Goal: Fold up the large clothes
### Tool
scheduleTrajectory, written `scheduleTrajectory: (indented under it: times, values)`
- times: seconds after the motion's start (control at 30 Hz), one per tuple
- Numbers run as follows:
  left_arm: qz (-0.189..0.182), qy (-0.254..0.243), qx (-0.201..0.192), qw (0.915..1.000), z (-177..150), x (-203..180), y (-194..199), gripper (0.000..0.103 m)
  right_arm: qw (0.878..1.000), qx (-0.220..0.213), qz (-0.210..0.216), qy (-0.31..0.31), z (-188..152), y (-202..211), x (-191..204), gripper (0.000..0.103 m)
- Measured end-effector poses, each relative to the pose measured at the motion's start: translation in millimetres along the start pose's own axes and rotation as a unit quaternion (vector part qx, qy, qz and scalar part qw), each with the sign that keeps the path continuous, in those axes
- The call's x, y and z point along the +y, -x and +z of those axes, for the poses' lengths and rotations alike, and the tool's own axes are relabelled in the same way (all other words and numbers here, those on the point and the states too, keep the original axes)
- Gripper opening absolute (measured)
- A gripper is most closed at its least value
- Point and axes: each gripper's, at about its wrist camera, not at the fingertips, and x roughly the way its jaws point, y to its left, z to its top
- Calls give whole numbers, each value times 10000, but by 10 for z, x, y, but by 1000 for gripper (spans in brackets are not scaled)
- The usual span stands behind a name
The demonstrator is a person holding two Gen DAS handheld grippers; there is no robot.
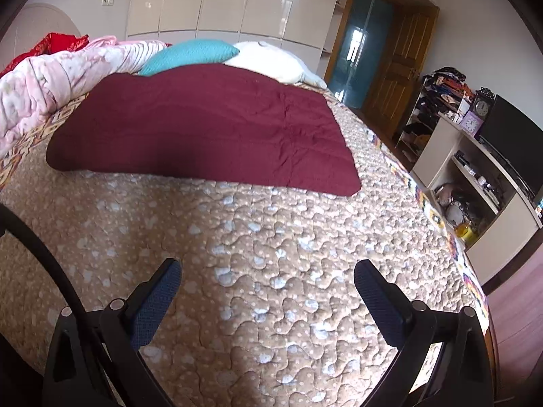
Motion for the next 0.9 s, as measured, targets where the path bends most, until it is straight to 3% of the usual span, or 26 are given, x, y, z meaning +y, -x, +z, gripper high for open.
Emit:
scheduleTrajectory:
  times: [0.3,0.9]
  values:
    - [24,-63,308,9995,-91,-76,-150,95,9999,117,87,59,-59,-39,68,103]
    - [101,-107,512,9986,-188,-94,-288,95,9993,319,201,37,-112,-124,155,103]
